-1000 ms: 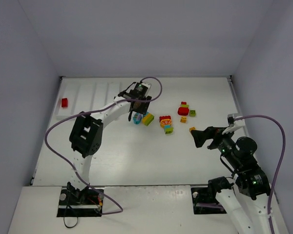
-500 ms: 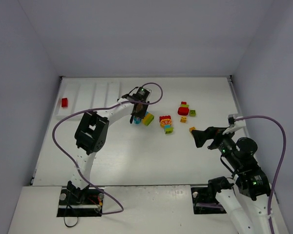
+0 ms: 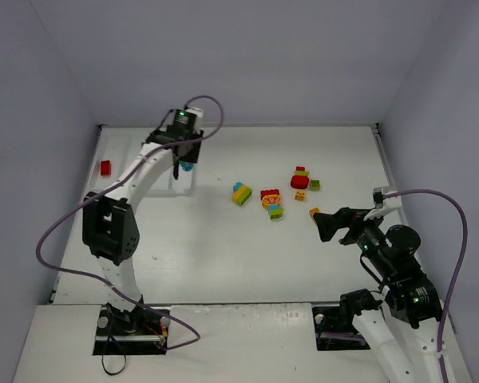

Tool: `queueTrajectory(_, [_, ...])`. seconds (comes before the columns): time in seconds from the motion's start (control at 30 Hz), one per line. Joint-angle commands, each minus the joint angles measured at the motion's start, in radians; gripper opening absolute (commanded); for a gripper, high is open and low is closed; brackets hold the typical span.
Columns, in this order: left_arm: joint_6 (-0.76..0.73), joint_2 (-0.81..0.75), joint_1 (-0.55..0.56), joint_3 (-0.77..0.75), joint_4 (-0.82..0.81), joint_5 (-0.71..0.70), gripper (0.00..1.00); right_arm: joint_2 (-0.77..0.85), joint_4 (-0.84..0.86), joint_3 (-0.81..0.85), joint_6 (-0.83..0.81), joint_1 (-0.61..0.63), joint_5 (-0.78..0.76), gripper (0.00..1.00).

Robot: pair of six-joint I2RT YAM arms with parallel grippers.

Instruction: Sort the legos into containers by color

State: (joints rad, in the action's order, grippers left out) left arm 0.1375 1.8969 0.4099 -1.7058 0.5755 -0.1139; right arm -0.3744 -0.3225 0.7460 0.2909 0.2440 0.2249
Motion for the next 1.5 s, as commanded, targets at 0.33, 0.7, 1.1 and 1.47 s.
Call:
queueTrajectory(0.33, [-0.136,0.129,-0.399,-0.170,-0.055,-0.007,0.00,-0.006,0.057,-0.002,0.005,0.005,0.008,1.00])
queueTrajectory(0.7, [-0.148,0.294,-0.436,-0.242,-0.035,-0.066,0.30,-0.006,0.057,-0.005,0.008,0.005,-0.002,1.00])
queueTrajectory(1.1, [-0.021,0.076,-0.355,-0.142,-0.039,0.046,0.61,-0.012,0.059,-0.007,0.014,0.003,-0.033,1.00])
queueTrajectory(1.47, [0.079,-0.255,0.044,0.129,-0.095,0.089,0.64,-0.081,0.036,0.022,0.062,0.005,-0.163,1.00])
